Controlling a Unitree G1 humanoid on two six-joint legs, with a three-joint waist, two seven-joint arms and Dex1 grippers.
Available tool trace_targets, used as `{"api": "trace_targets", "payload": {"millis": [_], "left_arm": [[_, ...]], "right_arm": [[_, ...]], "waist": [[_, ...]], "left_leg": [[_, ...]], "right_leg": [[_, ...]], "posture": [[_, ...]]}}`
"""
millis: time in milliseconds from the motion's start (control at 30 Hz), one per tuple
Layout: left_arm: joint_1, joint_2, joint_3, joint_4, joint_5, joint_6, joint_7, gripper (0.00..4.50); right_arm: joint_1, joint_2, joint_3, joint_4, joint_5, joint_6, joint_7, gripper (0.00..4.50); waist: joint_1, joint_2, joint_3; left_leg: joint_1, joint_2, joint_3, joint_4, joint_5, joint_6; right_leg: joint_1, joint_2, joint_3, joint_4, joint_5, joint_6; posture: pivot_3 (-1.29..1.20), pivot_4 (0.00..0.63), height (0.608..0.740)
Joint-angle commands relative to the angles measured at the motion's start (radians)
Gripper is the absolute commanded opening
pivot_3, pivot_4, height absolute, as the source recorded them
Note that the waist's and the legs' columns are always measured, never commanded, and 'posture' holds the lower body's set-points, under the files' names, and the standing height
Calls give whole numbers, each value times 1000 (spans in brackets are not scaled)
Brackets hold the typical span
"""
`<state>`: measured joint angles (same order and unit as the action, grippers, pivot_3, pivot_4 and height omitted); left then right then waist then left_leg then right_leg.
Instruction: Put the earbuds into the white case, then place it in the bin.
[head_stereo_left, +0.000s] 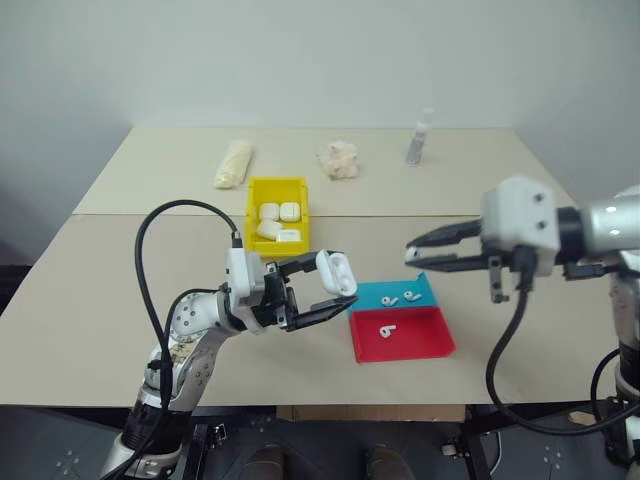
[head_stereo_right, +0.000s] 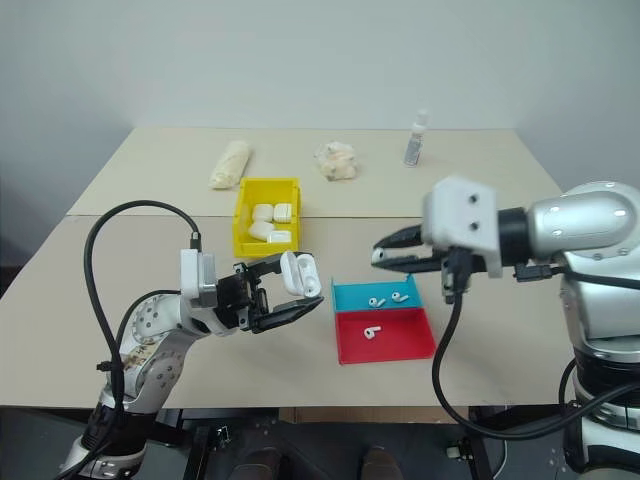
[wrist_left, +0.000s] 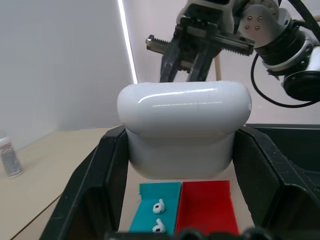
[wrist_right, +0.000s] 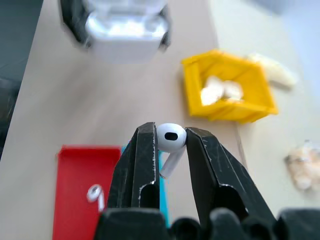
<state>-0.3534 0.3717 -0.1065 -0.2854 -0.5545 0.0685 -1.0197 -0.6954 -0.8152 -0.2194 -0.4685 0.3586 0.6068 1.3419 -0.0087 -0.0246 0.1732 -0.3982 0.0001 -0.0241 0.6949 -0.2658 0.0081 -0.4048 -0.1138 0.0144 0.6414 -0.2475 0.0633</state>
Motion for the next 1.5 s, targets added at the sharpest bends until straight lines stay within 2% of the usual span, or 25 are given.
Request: {"api": "trace_targets", "payload": {"millis": [33, 167, 333, 467, 867, 1500], "left_arm": [[-43, -17, -13, -7, -29, 7, -25, 2783], [-92, -39, -23, -5, -41, 30, -32, 2783], [-121, -45, -26, -11, -50, 53, -39, 2783], [-128, -32, -28, -23, -48, 81, -31, 2783], [-128, -12, -23, -47, -42, 121, -22, 2783], [-126, -12, -20, -45, -35, 109, -15, 2783]], "right_arm": [[-38, 61, -111, -24, 171, 28, -116, 619], [-25, 193, -164, -44, 344, -30, -224, 619], [66, 289, -123, -59, 390, -174, -214, 619], [113, 334, -61, -50, 370, -294, -193, 619], [118, 348, 99, 150, 255, -536, -119, 619], [131, 323, 151, 229, 231, -599, -109, 619]], "waist": [[-3, 0, 0], [-4, 0, 0], [-3, 0, 0], [-4, 0, 0], [-5, 0, 0], [-5, 0, 0]], "left_leg": [[0, 0, 0, 0, 0, 0], [0, 0, 0, 0, 0, 0], [0, 0, 0, 0, 0, 0], [0, 0, 0, 0, 0, 0], [1, 0, 0, 0, 0, 0], [1, 0, 0, -1, 0, 0]], "right_leg": [[0, 0, 0, 0, 0, 0], [0, 0, 0, 0, 0, 0], [1, 0, 0, 0, 0, 0], [0, 0, 0, 0, 0, 0], [0, 1, 0, 0, 0, 0], [0, 1, 0, 0, 0, 0]], "posture": [[0, 150, 740], [0, 150, 740], [0, 150, 740], [0, 150, 740], [0, 150, 740], [0, 150, 740]]}}
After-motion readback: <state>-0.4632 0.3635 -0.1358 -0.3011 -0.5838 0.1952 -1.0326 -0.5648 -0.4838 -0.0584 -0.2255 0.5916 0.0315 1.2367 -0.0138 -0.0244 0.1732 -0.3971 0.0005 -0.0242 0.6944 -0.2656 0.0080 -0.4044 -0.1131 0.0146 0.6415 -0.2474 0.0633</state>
